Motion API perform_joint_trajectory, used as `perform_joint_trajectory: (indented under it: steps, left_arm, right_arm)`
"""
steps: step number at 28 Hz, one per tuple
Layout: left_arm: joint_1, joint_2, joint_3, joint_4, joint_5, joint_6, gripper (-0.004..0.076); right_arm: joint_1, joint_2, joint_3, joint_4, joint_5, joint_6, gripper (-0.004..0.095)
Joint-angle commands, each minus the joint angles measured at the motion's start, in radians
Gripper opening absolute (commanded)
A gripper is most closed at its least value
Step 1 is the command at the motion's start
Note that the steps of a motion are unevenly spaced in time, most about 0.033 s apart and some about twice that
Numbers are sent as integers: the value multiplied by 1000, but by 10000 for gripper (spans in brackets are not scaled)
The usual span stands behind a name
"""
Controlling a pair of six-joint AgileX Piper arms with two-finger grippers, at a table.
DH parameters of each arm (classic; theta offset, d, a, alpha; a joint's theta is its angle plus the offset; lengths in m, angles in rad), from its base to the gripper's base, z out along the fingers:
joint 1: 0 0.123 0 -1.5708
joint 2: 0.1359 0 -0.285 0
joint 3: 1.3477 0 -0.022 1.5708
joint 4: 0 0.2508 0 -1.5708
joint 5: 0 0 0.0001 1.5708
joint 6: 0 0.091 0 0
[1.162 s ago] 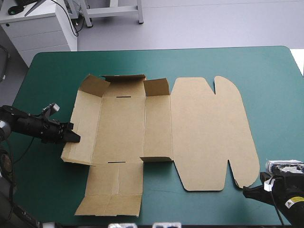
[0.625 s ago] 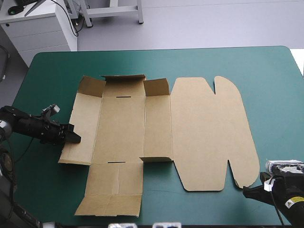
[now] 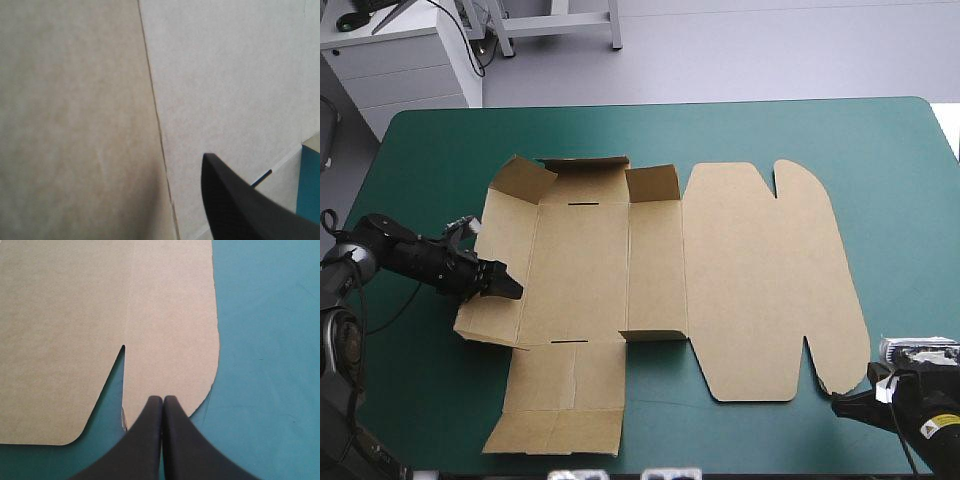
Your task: Fold the box
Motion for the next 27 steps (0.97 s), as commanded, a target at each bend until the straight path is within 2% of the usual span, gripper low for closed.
perform_joint_trajectory:
  steps: [1, 5, 6, 9, 17, 23, 27]
  left_arm:
    - [-6, -37, -19, -44, 51, 1, 370]
    - [-6, -37, -19, -60, 51, -2, 349]
    - [-6, -37, -19, -67, 51, -5, 300]
    - [-6, -37, -19, -61, 49, -8, 8]
    - [-10, -62, -110, -27, 56, 1, -8]
    - [-95, -148, -289, 169, 56, 61, -8]
    - [-202, -208, -395, 318, 12, 101, -8]
  right_arm:
    - [3, 9, -23, 8, -58, -9, -14]
    - [3, 9, -23, 8, -58, -9, -14]
    - [3, 9, -23, 8, -58, -9, -14]
    - [3, 9, -23, 8, -58, -9, -14]
    - [3, 9, -23, 8, -58, -9, -14]
    - [3, 9, -23, 11, -54, -9, -14]
    - [3, 9, -23, 14, -54, -9, -14]
